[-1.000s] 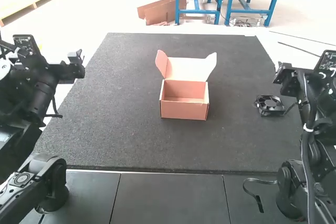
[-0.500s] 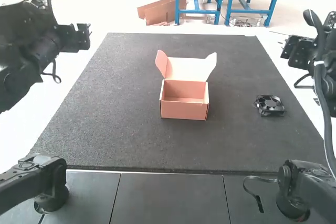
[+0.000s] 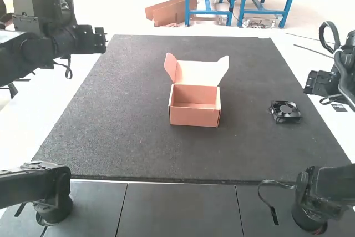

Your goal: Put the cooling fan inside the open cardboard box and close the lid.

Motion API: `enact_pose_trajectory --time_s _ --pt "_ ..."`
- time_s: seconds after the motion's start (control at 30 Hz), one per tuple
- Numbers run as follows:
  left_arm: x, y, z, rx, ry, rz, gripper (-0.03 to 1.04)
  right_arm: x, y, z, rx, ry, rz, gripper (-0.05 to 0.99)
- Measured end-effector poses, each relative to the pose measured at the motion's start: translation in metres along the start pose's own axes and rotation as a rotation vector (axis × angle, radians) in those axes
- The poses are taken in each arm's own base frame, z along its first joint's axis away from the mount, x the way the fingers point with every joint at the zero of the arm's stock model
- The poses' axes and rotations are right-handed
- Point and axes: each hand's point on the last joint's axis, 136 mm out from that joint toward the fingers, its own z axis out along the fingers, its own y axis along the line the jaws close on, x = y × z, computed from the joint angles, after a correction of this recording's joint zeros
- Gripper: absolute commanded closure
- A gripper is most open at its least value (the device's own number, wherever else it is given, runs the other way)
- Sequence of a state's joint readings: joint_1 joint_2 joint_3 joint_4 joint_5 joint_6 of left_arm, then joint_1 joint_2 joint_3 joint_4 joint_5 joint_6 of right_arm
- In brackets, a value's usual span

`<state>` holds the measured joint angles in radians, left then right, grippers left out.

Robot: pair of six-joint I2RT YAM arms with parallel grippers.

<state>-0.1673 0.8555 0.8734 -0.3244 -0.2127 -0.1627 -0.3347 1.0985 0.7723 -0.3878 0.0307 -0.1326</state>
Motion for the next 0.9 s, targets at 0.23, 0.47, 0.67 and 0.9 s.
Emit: enact_pose_trajectory --time_s 0.23,0.47,0.67,0.9 --pt "0.001 -0.006 0.000 0.030 0.049 0.017 0.04 -0.008 -0.001 0.024 -0.042 0.130 -0.183 0.04" --pt "0.015 -0.008 0.008 0.037 0.110 0.030 0.04 0.010 -0.006 0.072 -0.095 0.313 -0.213 0.04" --pt "0.023 -0.009 0.012 0.037 0.146 0.036 0.04 -0.010 -0.018 0.088 -0.122 0.346 -0.229 0.04" --pt "0.027 -0.010 0.015 0.038 0.162 0.039 0.04 0.006 -0.009 0.099 -0.199 0.428 -0.273 0.04"
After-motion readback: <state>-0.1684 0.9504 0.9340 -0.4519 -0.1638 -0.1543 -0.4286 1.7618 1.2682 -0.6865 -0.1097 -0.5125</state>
